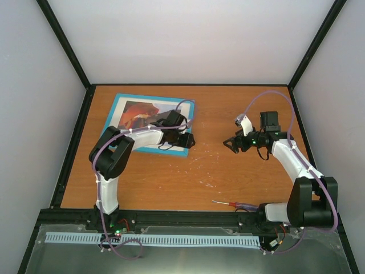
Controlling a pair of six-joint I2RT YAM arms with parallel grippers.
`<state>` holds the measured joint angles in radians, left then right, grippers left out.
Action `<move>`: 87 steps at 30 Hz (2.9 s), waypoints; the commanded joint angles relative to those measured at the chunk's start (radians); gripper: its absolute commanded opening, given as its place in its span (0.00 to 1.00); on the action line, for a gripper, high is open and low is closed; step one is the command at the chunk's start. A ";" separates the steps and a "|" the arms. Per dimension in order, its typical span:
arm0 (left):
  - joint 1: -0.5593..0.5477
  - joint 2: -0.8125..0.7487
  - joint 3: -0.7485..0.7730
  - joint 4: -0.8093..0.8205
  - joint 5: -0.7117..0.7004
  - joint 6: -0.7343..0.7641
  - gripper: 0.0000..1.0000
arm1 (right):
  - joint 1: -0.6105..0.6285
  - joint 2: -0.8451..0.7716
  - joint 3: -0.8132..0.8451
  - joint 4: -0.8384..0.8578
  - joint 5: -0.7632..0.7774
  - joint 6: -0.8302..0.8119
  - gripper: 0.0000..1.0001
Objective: Take the photo out of the frame
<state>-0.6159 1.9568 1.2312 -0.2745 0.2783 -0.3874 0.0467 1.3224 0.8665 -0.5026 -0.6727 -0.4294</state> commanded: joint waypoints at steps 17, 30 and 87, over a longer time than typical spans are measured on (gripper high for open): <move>-0.107 -0.325 -0.029 -0.075 -0.158 0.035 0.68 | 0.009 -0.071 0.149 -0.198 -0.017 -0.193 0.77; -0.110 -0.909 -0.338 -0.200 -0.245 -0.036 0.61 | 0.351 0.115 0.220 -0.246 0.216 -0.344 0.67; -0.113 -0.848 -0.415 -0.185 -0.222 0.076 0.67 | 0.614 0.504 0.302 -0.209 0.526 -0.514 0.16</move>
<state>-0.7246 1.0664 0.7841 -0.4843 0.0296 -0.3893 0.6636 1.8854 1.2140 -0.6491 -0.1638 -0.8772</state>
